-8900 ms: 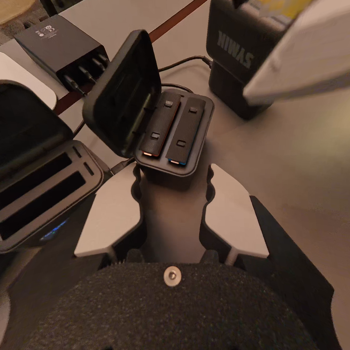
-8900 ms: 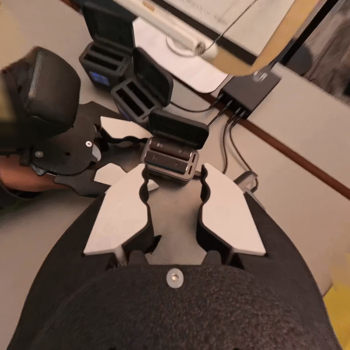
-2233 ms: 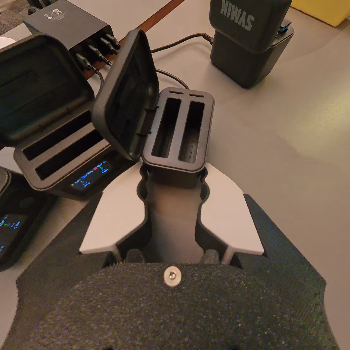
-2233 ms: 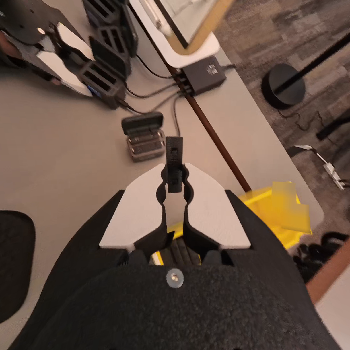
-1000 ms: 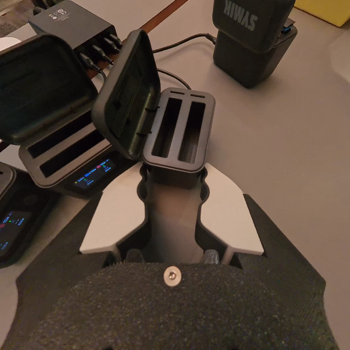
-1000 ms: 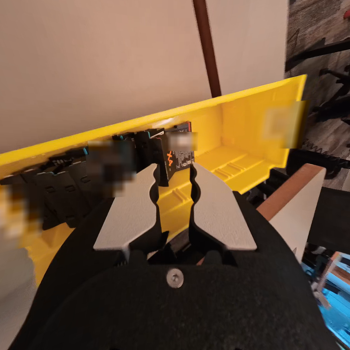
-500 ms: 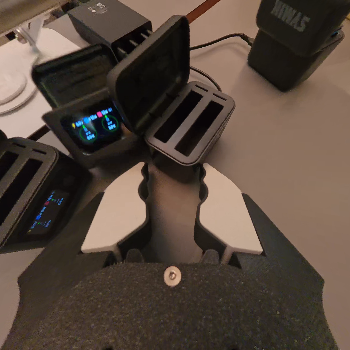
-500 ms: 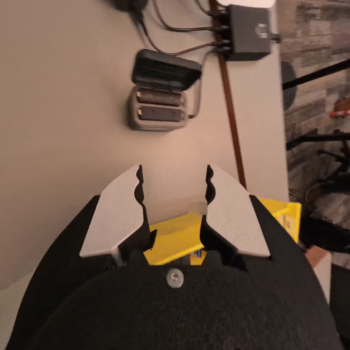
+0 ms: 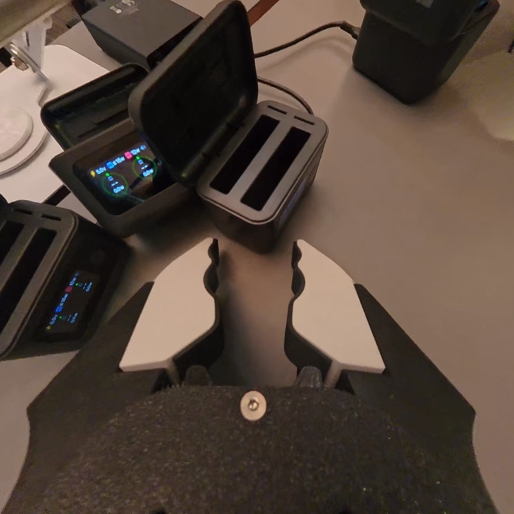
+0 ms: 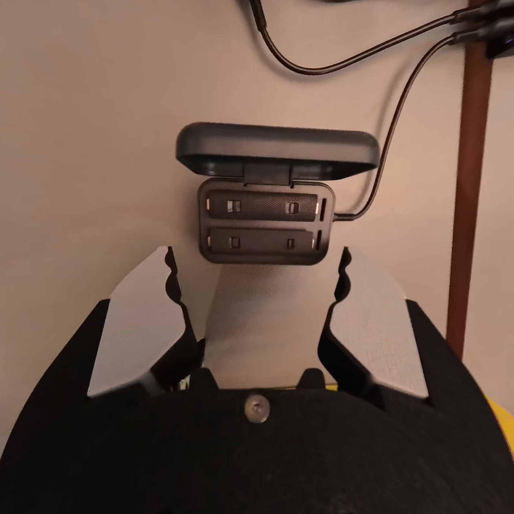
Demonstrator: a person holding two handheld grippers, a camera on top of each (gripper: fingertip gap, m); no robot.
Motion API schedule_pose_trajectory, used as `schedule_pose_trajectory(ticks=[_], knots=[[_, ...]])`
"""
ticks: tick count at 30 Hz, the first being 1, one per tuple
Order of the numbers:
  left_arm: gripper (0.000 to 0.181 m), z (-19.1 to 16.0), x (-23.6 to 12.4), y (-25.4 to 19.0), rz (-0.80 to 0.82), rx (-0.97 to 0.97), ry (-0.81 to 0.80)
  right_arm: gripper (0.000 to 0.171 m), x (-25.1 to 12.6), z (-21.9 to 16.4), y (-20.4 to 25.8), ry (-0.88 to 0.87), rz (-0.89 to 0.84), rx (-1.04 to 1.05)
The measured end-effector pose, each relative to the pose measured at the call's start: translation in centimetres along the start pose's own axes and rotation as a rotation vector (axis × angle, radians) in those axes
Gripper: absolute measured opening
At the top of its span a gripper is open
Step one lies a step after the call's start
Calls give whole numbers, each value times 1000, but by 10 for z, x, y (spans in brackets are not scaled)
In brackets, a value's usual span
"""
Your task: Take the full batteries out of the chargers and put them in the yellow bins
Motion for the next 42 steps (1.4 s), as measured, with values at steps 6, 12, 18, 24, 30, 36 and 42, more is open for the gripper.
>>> schedule_pose_trajectory(ticks=[6,12,18,24,30,36,42], knots=[[44,8,-32,15,2,14,-90,91,11,1,-3,-12,-15,52],[41,30,-52,7,-33,8,-214,91,19,25,22,-104,-91,286],[44,28,-28,-36,-103,136,-125,91,30,62,36,-203,-187,599],[48,22,-3,-63,-72,203,-48,92,37,88,39,-380,-94,742],[48,17,1,-61,-56,174,-38,91,23,85,42,-725,204,926],[48,14,-3,-54,-51,146,-43,85,12,72,49,-1057,409,1098],[48,9,-12,-50,-40,121,-50,71,-1,60,54,-1204,334,835]])
Point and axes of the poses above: each gripper's, where its closed fingertips meet, x out along the fingers, z out of its top, y = z × x across the jaws, the point moved 6 cm from there along -x, back along the fingers, and after that the axes turned 4 degrees about z, right-handed, at the moved point
